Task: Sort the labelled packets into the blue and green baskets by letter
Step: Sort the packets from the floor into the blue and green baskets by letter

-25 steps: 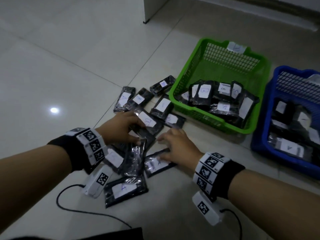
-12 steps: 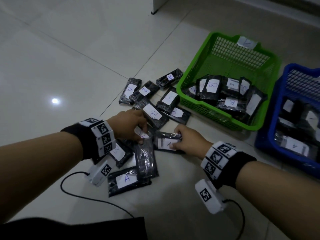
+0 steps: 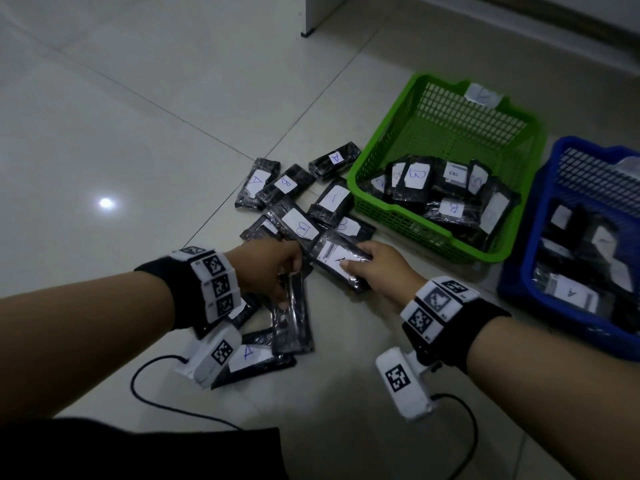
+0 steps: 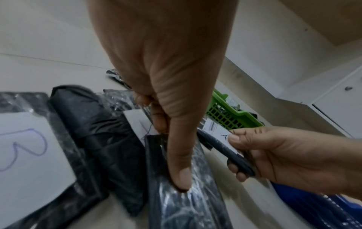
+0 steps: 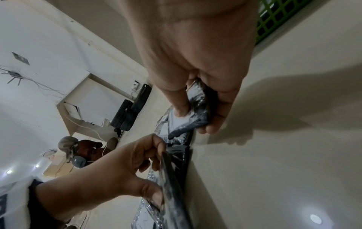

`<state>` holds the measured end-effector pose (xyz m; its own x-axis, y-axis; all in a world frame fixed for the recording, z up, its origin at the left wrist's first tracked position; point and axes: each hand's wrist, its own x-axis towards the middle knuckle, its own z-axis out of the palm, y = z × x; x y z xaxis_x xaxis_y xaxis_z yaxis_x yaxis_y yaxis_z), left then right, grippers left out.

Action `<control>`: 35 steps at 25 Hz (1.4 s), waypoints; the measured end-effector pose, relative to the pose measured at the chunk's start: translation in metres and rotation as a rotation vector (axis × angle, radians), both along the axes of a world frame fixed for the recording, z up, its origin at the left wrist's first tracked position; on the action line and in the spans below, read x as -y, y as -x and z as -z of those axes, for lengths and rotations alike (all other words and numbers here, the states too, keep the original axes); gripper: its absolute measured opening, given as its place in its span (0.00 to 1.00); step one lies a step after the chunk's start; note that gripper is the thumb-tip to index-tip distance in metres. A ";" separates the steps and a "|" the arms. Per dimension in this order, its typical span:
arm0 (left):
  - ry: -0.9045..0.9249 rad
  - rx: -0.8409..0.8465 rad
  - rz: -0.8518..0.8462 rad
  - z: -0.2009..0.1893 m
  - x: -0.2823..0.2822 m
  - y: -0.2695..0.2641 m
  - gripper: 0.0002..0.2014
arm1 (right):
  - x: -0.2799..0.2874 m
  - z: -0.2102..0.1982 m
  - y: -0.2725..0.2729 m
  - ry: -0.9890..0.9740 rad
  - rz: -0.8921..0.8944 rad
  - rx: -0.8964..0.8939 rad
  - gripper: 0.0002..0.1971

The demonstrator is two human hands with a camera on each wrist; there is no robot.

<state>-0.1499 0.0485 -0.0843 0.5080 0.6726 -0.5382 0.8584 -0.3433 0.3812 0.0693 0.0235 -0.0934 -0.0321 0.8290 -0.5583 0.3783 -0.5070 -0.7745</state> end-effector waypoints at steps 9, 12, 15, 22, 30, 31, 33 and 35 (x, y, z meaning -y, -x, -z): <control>-0.152 0.587 -0.335 -0.070 -0.039 -0.004 0.15 | -0.027 -0.055 0.000 -0.113 0.293 -0.345 0.11; -0.284 0.801 -0.338 -0.081 -0.042 -0.023 0.12 | -0.041 -0.081 -0.010 -0.199 0.453 -0.485 0.08; -0.258 0.929 -0.358 -0.078 -0.038 -0.054 0.14 | -0.051 -0.094 -0.029 -0.234 0.545 -0.556 0.05; -0.021 0.838 -0.140 -0.072 -0.049 -0.113 0.19 | -0.053 -0.092 -0.091 -0.324 0.721 -0.400 0.03; -0.186 0.478 -0.046 -0.050 -0.085 -0.209 0.23 | -0.026 -0.072 -0.182 -0.361 0.966 0.140 0.16; -0.248 0.425 -0.040 -0.041 -0.082 -0.213 0.24 | -0.020 -0.071 -0.191 -0.360 0.979 0.201 0.17; -0.427 0.435 -0.050 -0.025 -0.074 -0.219 0.24 | -0.006 -0.070 -0.210 -0.363 1.002 0.279 0.17; -0.515 0.460 -0.013 -0.017 -0.068 -0.223 0.27 | 0.004 -0.063 -0.225 -0.349 1.004 0.348 0.17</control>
<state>0.0727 0.1169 -0.0677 0.5984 0.7923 0.1195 0.6537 -0.5690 0.4989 0.2943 0.0194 -0.0307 0.8526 0.5041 -0.1377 0.1438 -0.4796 -0.8656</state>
